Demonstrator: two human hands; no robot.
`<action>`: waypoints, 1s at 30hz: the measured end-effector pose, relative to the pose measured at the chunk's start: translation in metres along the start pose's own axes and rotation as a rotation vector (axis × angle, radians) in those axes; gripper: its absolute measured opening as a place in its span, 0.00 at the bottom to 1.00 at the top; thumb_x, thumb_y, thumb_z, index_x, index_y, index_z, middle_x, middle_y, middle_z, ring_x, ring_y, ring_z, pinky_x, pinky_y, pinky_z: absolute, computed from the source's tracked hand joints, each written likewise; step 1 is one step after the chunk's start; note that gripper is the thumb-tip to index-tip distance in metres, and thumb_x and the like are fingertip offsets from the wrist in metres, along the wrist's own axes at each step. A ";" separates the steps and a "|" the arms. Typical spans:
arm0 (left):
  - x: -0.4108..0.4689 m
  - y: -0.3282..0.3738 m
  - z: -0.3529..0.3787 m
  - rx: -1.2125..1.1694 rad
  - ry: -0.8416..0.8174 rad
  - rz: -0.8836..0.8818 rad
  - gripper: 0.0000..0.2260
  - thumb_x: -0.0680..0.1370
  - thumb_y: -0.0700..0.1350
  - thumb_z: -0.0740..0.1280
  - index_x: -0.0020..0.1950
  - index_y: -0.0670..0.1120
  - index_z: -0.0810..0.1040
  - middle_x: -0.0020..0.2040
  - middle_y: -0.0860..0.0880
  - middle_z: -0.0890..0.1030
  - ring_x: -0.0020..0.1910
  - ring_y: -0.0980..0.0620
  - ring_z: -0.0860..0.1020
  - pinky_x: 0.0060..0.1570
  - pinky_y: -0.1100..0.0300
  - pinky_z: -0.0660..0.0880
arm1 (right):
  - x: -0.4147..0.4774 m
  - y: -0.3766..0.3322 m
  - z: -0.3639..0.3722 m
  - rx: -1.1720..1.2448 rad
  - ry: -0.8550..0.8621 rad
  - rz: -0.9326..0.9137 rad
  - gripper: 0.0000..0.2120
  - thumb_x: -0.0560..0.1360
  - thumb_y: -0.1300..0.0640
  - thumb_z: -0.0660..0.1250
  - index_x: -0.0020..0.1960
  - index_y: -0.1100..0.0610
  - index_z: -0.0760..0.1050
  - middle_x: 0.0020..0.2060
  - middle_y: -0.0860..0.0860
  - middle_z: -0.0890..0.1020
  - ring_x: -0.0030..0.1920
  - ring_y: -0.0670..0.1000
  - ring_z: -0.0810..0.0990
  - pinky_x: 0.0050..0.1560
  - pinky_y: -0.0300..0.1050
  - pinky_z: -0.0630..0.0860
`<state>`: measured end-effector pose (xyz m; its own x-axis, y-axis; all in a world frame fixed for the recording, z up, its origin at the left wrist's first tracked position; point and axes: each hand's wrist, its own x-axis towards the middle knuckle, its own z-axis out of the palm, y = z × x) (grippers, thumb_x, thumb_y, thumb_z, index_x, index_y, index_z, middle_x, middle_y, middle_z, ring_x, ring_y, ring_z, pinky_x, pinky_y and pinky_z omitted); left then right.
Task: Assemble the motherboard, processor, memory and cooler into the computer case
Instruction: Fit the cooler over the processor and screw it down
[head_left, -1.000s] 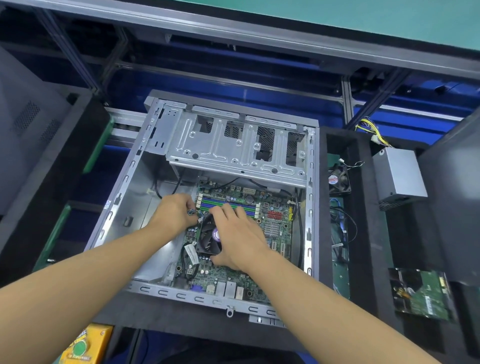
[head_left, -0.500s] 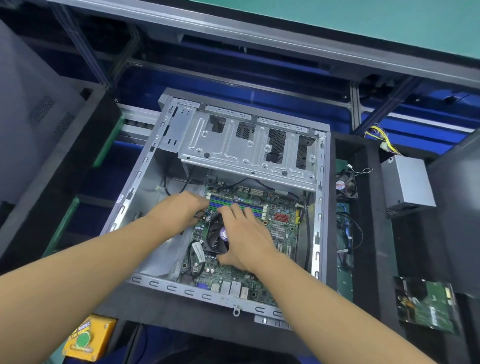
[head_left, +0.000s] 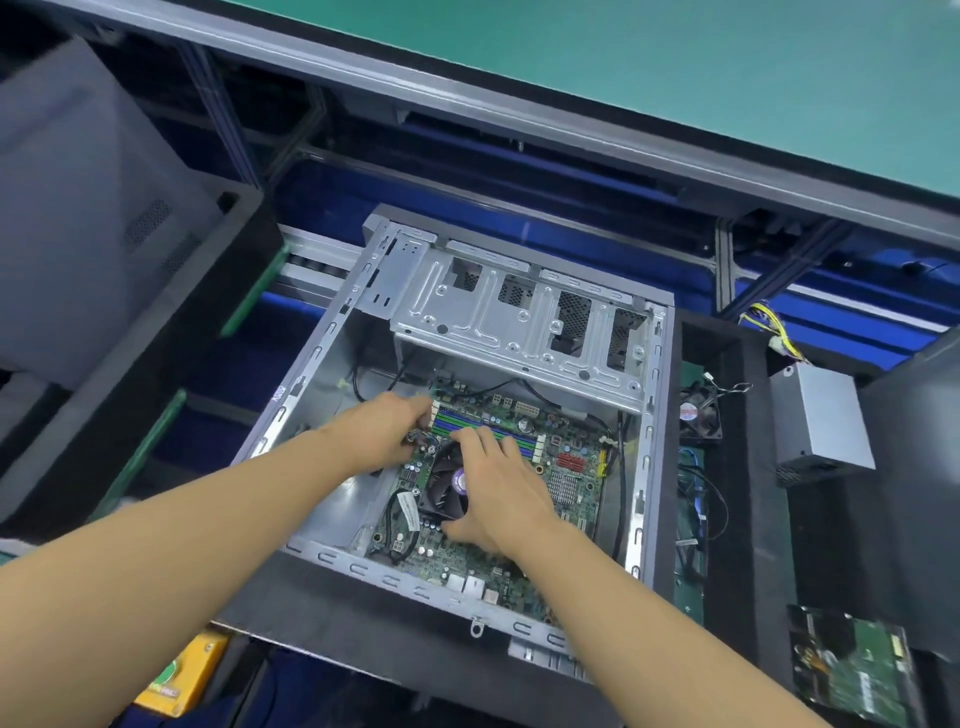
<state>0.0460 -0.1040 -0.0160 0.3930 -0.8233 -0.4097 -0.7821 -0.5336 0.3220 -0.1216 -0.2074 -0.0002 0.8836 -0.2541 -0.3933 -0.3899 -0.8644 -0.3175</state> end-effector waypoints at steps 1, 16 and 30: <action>-0.003 0.000 -0.003 -0.043 -0.011 -0.018 0.14 0.72 0.40 0.68 0.55 0.50 0.70 0.45 0.51 0.77 0.42 0.49 0.76 0.39 0.55 0.75 | 0.000 0.001 0.000 0.004 -0.001 0.001 0.46 0.64 0.46 0.81 0.73 0.51 0.57 0.67 0.49 0.67 0.64 0.56 0.66 0.65 0.54 0.71; -0.145 0.008 -0.054 -0.710 0.591 -0.024 0.05 0.79 0.45 0.63 0.50 0.56 0.75 0.37 0.56 0.82 0.34 0.58 0.78 0.36 0.59 0.74 | -0.025 -0.112 -0.064 0.539 0.254 -0.226 0.21 0.78 0.52 0.67 0.64 0.32 0.65 0.56 0.34 0.78 0.56 0.38 0.77 0.53 0.35 0.75; -0.391 -0.191 0.048 -1.022 0.827 -0.764 0.13 0.77 0.33 0.60 0.48 0.51 0.77 0.45 0.51 0.84 0.44 0.51 0.80 0.37 0.66 0.74 | 0.017 -0.362 0.060 0.211 -0.117 -0.762 0.23 0.76 0.70 0.58 0.64 0.50 0.78 0.55 0.45 0.80 0.51 0.45 0.77 0.58 0.43 0.75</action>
<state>0.0186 0.3296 0.0416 0.9599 0.0149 -0.2799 0.2519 -0.4840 0.8380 0.0194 0.1271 0.0560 0.8984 0.4305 -0.0865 0.2591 -0.6786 -0.6873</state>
